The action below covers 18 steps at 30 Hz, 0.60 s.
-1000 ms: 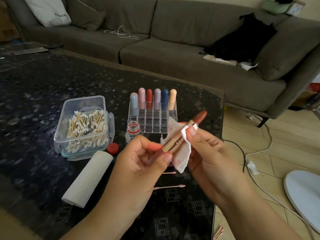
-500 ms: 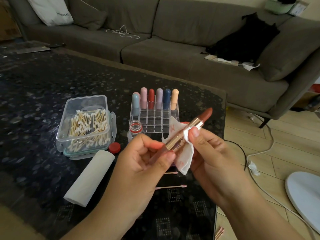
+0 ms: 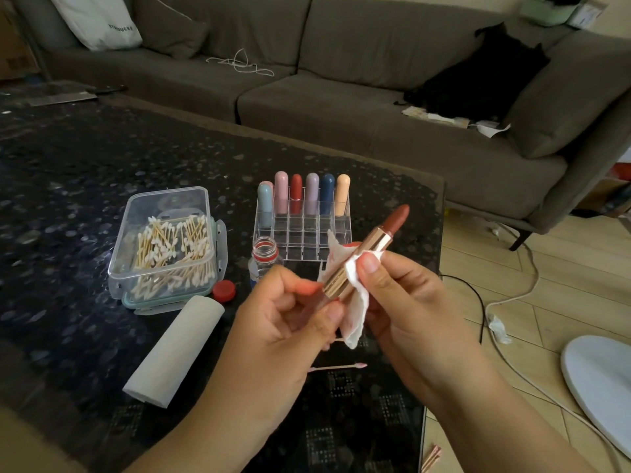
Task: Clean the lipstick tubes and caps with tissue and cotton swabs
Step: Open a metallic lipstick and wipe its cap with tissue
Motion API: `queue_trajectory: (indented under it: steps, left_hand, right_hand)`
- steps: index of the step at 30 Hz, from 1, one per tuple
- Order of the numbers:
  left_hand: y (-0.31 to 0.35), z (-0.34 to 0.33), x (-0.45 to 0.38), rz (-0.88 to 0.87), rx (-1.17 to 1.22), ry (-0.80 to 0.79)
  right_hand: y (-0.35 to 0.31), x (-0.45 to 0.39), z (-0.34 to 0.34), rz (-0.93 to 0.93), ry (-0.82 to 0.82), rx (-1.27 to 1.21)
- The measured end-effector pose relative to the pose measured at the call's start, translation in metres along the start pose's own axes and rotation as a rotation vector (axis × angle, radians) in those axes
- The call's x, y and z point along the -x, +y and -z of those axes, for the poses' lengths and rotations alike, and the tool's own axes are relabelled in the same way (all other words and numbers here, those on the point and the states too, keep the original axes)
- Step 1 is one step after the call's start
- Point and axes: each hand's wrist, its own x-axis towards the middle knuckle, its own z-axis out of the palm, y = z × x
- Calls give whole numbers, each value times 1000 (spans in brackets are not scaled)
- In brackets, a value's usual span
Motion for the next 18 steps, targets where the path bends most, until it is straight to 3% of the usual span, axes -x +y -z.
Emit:
queue_trajectory:
  steps: [4, 11, 16, 18]
  left_hand:
    - [7, -3, 2, 151, 112, -67]
    - [2, 0, -1, -46, -36, 34]
    - [2, -2, 1, 97, 53, -38]
    - [3, -1, 0, 65, 21, -25]
  right_hand:
    - [-1, 1, 2, -1, -40, -47]
    - [1, 2, 1, -5, 46, 4]
    - [-3, 3, 0, 0, 12, 12]
    - [-3, 3, -1, -3, 16, 24]
